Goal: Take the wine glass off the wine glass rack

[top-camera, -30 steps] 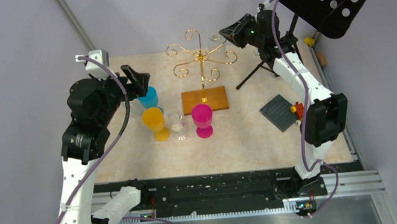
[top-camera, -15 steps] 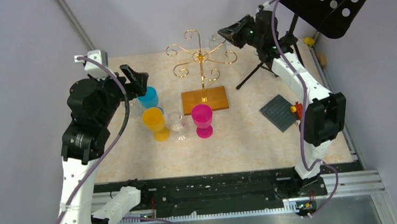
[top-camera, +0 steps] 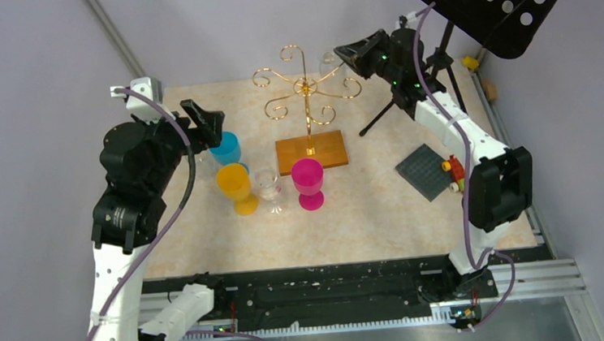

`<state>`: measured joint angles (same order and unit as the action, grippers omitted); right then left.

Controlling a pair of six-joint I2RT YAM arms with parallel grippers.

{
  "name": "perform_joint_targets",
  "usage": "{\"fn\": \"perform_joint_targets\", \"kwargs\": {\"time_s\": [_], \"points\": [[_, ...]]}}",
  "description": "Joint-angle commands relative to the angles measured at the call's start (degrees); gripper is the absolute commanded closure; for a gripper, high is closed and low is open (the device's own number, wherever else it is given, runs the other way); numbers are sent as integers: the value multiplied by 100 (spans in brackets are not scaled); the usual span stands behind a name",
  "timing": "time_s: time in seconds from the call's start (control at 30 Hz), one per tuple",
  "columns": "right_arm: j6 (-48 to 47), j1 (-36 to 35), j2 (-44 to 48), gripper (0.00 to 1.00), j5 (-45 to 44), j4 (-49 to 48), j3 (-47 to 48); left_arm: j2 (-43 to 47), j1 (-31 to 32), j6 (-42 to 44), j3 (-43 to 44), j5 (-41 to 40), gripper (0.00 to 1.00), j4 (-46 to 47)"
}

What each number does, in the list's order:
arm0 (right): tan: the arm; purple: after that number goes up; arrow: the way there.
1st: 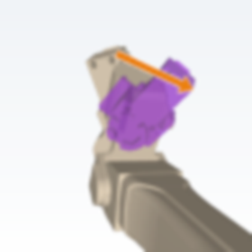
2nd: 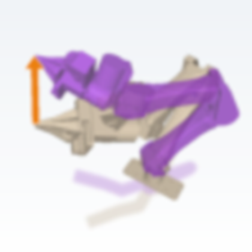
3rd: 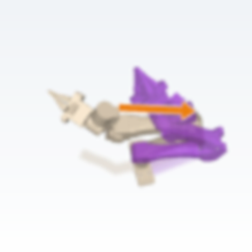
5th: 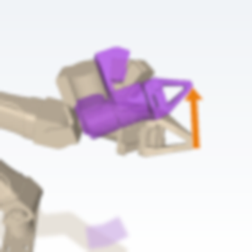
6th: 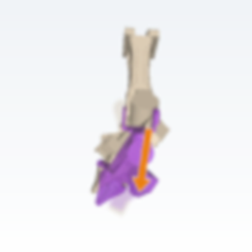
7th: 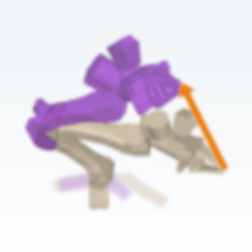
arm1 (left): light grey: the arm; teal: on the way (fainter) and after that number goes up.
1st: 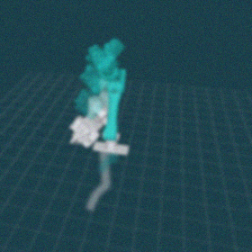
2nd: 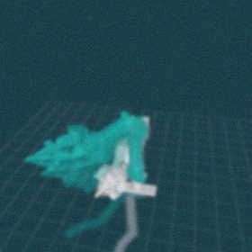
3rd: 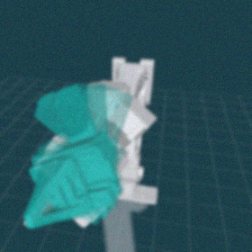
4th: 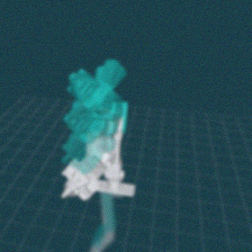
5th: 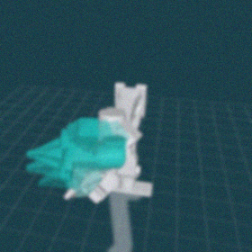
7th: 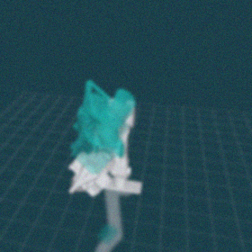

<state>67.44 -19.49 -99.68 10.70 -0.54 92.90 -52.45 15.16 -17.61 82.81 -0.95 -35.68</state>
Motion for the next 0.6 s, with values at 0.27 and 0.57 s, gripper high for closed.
{"fn": "perform_joint_targets", "kwargs": {"time_s": [0.27, 0.57], "points": [[213, -119, 875, 100, -554, -963, -573, 95, 5, 66, 4, -19, 18, 166], [217, -117, 968, 100, -539, -842, -554, 85, 5, 55, 17, 7, 18, 180]]}}
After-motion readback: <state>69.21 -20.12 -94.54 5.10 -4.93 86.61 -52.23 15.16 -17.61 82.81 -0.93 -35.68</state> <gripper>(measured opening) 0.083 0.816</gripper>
